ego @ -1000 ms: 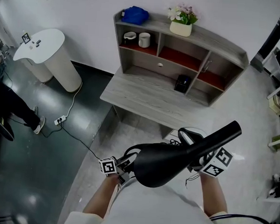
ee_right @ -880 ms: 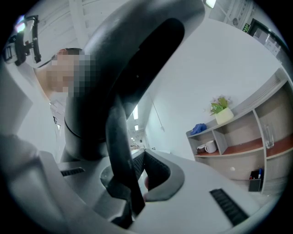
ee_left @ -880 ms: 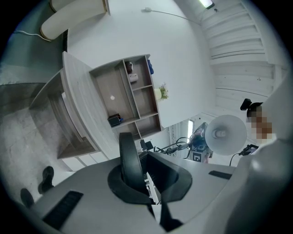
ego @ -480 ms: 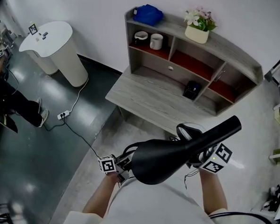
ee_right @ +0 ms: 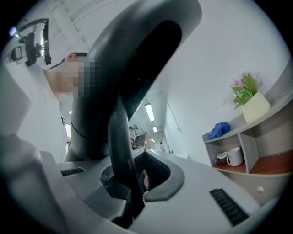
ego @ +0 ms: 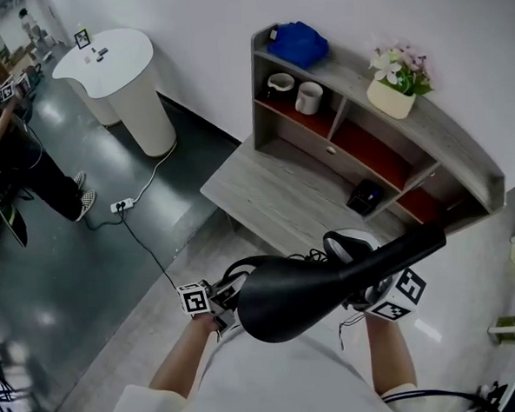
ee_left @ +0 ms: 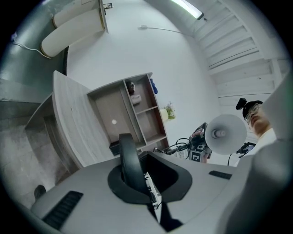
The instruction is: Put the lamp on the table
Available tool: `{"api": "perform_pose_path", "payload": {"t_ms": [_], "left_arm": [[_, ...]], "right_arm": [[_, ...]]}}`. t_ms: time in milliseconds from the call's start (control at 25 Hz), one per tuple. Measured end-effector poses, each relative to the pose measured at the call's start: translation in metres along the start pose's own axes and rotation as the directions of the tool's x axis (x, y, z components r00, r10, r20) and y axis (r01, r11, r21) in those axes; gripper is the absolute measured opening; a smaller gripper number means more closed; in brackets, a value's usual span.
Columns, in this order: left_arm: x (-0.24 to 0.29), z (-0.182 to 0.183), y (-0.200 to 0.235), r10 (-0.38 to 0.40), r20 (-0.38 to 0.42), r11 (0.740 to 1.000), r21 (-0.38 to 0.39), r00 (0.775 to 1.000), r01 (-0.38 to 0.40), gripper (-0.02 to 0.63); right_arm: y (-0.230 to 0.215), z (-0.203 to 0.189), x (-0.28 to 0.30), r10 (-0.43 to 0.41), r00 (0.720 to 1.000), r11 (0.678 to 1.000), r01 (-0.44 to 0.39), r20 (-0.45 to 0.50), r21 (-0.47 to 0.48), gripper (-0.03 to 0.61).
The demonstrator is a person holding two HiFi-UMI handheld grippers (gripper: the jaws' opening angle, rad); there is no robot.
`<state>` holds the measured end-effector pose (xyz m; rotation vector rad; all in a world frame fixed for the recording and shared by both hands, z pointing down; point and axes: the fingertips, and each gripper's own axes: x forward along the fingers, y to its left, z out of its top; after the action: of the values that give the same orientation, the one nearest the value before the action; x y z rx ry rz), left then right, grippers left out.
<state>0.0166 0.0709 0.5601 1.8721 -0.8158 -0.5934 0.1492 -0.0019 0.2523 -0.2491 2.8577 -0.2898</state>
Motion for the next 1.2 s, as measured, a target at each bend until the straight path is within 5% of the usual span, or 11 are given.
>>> {"api": "perform_pose_path", "payload": {"t_ms": [600, 1200], "left_arm": [[0.047, 0.057, 0.05, 0.104, 0.204, 0.994, -0.037, 0.973, -0.099, 0.009], [0.025, 0.125, 0.133, 0.18, 0.302, 0.983, -0.031, 0.936, -0.179, 0.009]], "right_arm": [[-0.093, 0.003, 0.078, 0.236, 0.971, 0.971, -0.235, -0.043, 0.028, 0.017], [-0.149, -0.06, 0.174, 0.328, 0.94, 0.944, -0.324, -0.09, 0.053, 0.017]]}}
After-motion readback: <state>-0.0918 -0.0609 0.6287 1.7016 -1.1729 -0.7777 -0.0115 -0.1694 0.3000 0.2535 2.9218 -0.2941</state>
